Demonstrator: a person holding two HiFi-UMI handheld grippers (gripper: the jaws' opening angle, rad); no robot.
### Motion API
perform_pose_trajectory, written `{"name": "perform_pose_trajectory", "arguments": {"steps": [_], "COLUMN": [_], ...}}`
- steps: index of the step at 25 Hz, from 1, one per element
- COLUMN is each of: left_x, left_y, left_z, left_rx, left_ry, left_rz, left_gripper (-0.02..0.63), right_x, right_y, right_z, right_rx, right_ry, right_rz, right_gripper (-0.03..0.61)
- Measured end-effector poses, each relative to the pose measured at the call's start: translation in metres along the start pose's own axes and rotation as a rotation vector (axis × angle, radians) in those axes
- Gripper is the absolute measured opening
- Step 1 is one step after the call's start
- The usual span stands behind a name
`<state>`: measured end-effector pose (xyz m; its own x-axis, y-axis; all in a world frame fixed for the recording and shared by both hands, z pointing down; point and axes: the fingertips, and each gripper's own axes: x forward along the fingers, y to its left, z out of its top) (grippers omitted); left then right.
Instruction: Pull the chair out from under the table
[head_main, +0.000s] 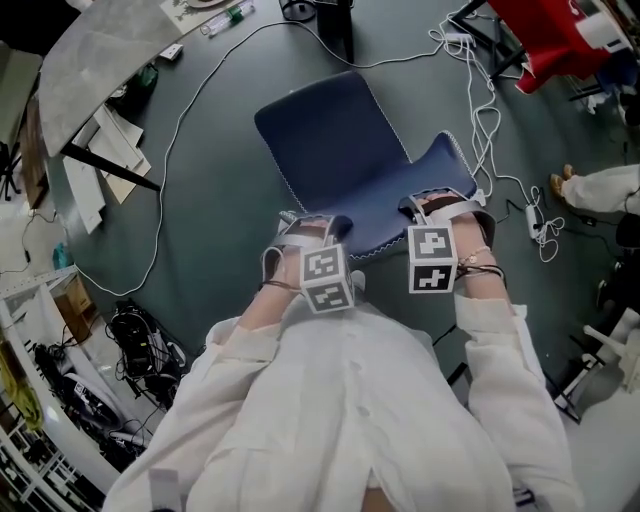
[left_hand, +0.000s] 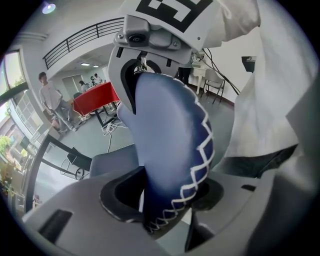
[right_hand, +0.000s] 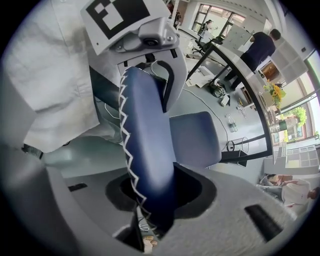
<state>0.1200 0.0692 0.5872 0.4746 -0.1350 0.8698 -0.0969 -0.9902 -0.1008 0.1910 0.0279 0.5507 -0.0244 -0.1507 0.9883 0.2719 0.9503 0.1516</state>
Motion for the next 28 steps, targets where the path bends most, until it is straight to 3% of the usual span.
{"name": "perform_pose_trajectory", "arguments": {"steps": [10, 28], "left_x": [0.010, 0.024], "left_y": [-0.054, -0.115], "left_z": [0.025, 0.057], "left_rx": [0.019, 0.041], "left_ry": [-0.017, 0.004], "left_rz": [-0.010, -0.028], "left_gripper": [0.225, 0.225], "right_x": [-0.008, -0.015], "right_y": [0.061, 0.128], "right_z": [-0.017, -0.041], "right_rx": [0.023, 0.036], "right_ry": [0.006, 0.013], "right_rz": [0.016, 0.035], "right_gripper": [0.129, 0.129]}}
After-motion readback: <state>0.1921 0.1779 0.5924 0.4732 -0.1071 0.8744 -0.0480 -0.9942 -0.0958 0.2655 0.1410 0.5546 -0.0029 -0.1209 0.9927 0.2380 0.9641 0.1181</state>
